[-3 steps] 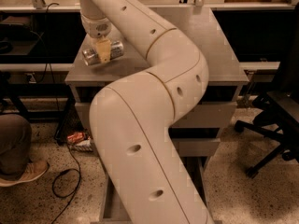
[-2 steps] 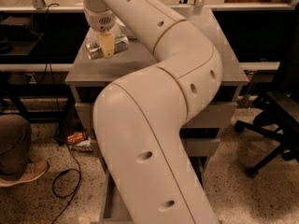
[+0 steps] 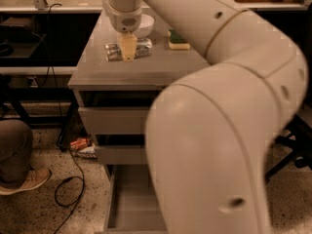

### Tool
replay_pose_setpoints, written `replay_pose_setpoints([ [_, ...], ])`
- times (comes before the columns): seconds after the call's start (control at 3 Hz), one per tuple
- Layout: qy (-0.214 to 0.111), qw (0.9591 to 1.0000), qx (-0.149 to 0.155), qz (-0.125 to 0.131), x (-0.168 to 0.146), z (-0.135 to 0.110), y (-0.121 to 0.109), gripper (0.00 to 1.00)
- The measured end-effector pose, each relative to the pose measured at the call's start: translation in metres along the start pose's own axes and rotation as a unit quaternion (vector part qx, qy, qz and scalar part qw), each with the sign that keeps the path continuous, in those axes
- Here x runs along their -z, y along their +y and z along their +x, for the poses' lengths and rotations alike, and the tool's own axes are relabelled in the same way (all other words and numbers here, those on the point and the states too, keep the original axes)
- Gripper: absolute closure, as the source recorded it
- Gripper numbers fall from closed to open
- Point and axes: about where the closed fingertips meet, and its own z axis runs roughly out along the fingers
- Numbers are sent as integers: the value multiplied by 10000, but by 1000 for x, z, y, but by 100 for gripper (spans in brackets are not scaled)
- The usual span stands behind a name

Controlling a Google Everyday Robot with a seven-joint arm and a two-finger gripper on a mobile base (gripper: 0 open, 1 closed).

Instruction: Place redbull can into bottom drawer

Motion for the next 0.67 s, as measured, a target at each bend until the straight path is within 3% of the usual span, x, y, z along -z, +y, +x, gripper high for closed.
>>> replay_pose_setpoints([
  [0.67, -117, 9969, -781, 42, 4, 48, 69, 100],
])
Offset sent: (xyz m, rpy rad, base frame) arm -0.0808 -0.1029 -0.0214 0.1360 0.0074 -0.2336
